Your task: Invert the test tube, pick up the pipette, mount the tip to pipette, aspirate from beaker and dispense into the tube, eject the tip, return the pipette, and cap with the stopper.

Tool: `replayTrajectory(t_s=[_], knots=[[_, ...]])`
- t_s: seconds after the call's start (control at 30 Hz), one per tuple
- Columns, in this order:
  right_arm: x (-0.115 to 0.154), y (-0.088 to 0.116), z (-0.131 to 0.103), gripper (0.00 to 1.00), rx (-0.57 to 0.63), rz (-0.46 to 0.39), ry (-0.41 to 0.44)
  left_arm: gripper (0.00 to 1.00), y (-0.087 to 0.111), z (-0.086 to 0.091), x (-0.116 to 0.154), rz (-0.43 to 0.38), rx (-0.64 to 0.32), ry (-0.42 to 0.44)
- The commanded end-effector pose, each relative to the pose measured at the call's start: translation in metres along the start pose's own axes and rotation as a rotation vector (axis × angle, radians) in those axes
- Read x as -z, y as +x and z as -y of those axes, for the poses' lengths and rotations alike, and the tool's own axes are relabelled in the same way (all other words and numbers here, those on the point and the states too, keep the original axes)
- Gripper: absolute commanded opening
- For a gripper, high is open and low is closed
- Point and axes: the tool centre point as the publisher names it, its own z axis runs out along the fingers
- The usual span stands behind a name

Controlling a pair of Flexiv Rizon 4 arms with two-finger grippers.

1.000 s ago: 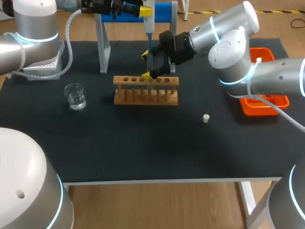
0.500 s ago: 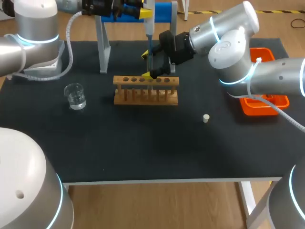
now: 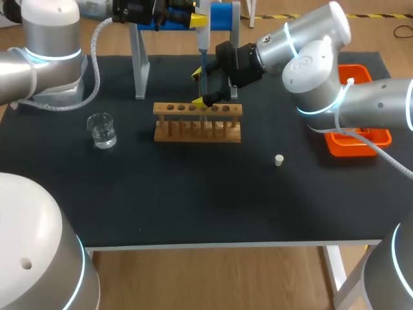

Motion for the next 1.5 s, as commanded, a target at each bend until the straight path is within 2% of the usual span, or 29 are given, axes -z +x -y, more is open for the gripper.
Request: replayTrajectory(t_s=[0.03, 0.67, 0.93, 1.27, 1.5], knots=[[0.001, -0.001, 0.000, 1.00, 0.000, -0.004, 0.003, 0.00, -0.002, -0.001, -0.001, -0.003, 0.000, -0.009], [0.001, -0.001, 0.000, 1.00, 0.000, -0.004, 0.003, 0.00, -0.002, -0.001, -0.001, -0.001, 0.001, -0.012], [0.011, 0.001, 0.003, 1.00, 0.002, 0.009, -0.007, 0.00, -0.002, -0.001, -0.001, -0.001, 0.001, -0.012], [0.047, 0.016, 0.021, 1.00, 0.002, 0.042, -0.050, 0.00, -0.002, -0.001, -0.001, -0.001, 0.001, -0.012], [0.080, 0.028, 0.038, 1.00, -0.027, 0.089, -0.160, 0.00, -0.002, -0.001, -0.001, -0.001, 0.001, -0.012]])
